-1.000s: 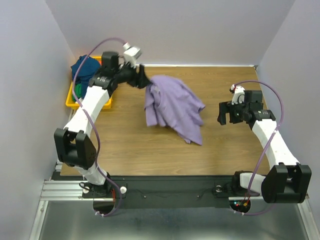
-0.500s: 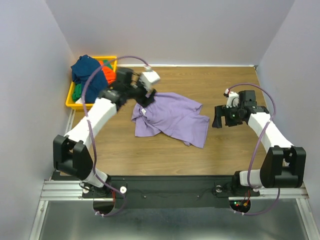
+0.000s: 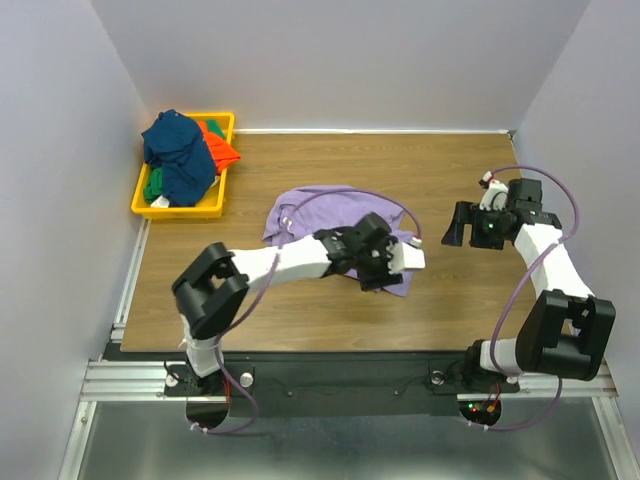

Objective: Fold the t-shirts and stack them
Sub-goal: Flatten the tshirt out

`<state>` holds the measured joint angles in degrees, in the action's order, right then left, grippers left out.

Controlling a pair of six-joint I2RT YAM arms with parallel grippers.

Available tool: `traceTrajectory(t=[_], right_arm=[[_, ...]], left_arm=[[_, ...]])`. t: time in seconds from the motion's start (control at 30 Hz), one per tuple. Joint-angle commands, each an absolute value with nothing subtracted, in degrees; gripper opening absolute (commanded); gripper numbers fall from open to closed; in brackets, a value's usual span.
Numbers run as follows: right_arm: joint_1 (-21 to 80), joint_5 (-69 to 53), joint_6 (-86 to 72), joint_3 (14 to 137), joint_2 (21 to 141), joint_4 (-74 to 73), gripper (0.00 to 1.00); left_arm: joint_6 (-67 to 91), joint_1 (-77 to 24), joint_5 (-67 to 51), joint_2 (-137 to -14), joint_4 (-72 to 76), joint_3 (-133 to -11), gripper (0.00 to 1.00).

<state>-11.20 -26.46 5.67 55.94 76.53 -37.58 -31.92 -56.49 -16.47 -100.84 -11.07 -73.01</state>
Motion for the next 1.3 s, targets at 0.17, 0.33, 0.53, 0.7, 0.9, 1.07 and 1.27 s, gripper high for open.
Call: traceTrajectory(t=[0.17, 0.33, 0.53, 0.7, 0.9, 1.07, 1.27], right_arm=[[-20.3, -34.1, 6.6, 59.5, 78.6, -40.9, 0.95], [-22.8, -34.9, 7.7, 60.0, 79.0, -42.1, 0.95], [-24.3, -35.3, 8.5, 60.6, 80.0, -42.7, 0.95], [-24.9, -36.1, 8.4, 60.6, 80.8, -42.9, 0.95], [-25.0, -37.4, 8.6, 60.6, 81.2, -42.9, 0.96], [-25.0, -39.8, 9.4, 60.6, 82.9, -42.8, 0.96], [-25.0, -44.3, 9.8, 60.4, 85.2, -42.3, 0.93]], left_arm=[[-30.4, -63.8, -12.2, -112.8, -5.5, -83.8, 0.6], [-28.7, -65.2, -12.3, -117.4, -4.7, -87.1, 0.57], [-27.3, -65.4, -13.0, -120.0, -4.3, -87.5, 0.5], [-25.2, -65.4, -14.3, -122.4, -4.6, -87.4, 0.4], [-24.8, -64.4, -13.6, -120.6, -8.8, -87.9, 0.07], [-20.5, -59.4, -18.6, -111.8, -14.5, -94.6, 0.0], [-15.6, -45.8, -25.0, -102.5, -16.6, -101.3, 0.0]])
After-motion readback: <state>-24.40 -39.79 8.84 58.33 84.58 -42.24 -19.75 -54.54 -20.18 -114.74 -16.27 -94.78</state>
